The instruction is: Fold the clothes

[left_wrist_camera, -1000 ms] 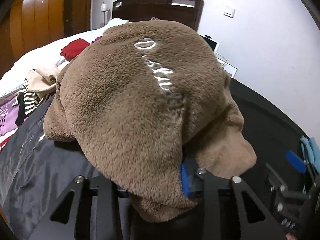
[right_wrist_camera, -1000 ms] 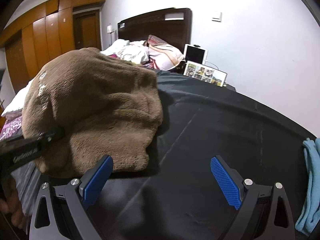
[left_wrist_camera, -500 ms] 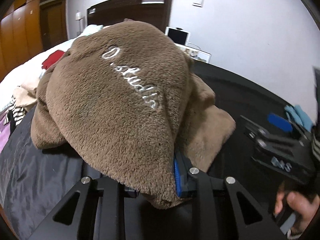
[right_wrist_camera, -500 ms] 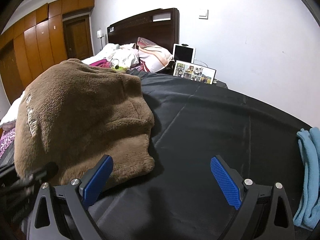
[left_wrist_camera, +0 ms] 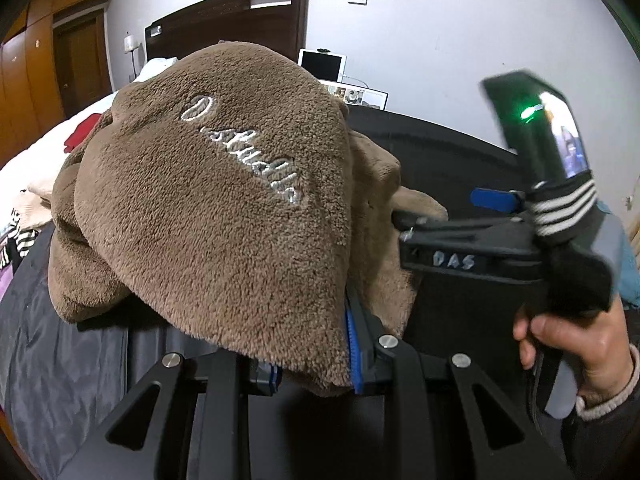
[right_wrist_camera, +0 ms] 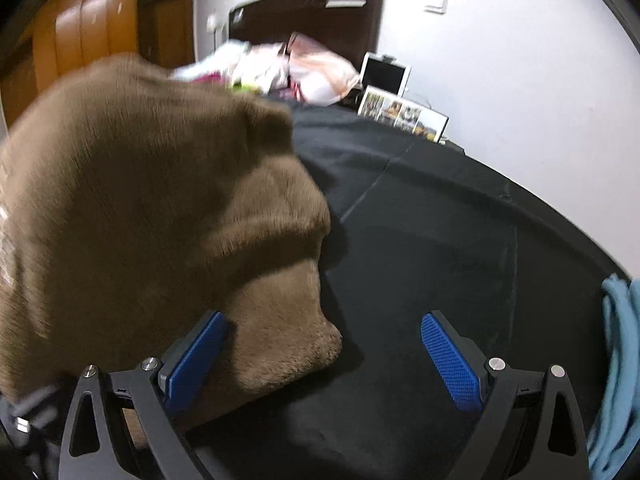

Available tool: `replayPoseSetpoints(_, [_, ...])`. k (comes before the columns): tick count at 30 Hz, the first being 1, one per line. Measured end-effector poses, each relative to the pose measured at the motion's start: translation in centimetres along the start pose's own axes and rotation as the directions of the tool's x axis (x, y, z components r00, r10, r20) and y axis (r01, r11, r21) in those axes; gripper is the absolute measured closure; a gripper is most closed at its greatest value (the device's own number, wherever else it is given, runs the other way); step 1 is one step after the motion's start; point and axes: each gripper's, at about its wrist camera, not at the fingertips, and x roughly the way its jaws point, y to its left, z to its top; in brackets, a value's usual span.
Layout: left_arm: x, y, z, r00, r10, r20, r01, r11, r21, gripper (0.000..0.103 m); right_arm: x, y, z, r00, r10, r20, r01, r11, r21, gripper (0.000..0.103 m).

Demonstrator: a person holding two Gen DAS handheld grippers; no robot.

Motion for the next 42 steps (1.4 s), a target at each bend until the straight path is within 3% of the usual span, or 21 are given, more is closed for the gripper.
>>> replayPoseSetpoints(9, [-1.3,0.9,0.3,0.999,-0.031,-0.011,0.031,0.999,-0.021,0.071,-0.4,-0.8,-1.6,0.996,-0.049,-0.068,0.04,0.992,-0.123,0.004])
replayPoseSetpoints(17, [-4.8,1.8,1.4,0.997,-0.057,0.045,0.057,0.998,-0.018,0.068,-2.1,-3.9,-4.6,0.988,-0.12,-0.099,0.103,0.981,-0.162,0.003])
replayPoseSetpoints(22, [-6.0,0.2,3.3,0.992,-0.056,0.109,0.061,0.997,-0.039,0.053,-3.0,-5.0,-5.6,0.985,-0.163,-0.057,0.154,0.98,-0.128,0.003])
replayPoseSetpoints(28, [-9.2,3.1,6.2,0.976,0.043,0.213,-0.019,0.993,-0.116,0.027,-4.9,-5.3,-5.3,0.997,-0.075,0.014,0.076,0.996,-0.05,0.003])
replayPoseSetpoints(32, [-8.2,5.7,9.1,0.965,0.085,0.247,-0.051,0.988,-0.143,0.023,-5.7,-4.2,-4.3,0.998,-0.042,0.049,0.044,0.999,-0.024,0.003])
replayPoseSetpoints(36, [-4.3,8.6,12.3,0.97,0.147,0.193,-0.114,0.979,-0.171,0.023,-6.5,-3.0,-4.0,0.997,0.004,0.077,-0.005,1.0,0.013,0.003])
replayPoseSetpoints(39, [-0.7,10.2,13.4,0.989,0.105,0.1,-0.083,0.975,-0.207,0.023,-6.2,-1.8,-2.8,0.993,0.065,0.095,-0.068,0.997,0.025,0.003])
replayPoseSetpoints(42, [1.3,10.7,12.7,0.996,0.066,0.052,-0.054,0.977,-0.205,0.022,-6.0,0.2,-1.7,0.977,0.179,0.116,-0.182,0.983,0.01,0.003])
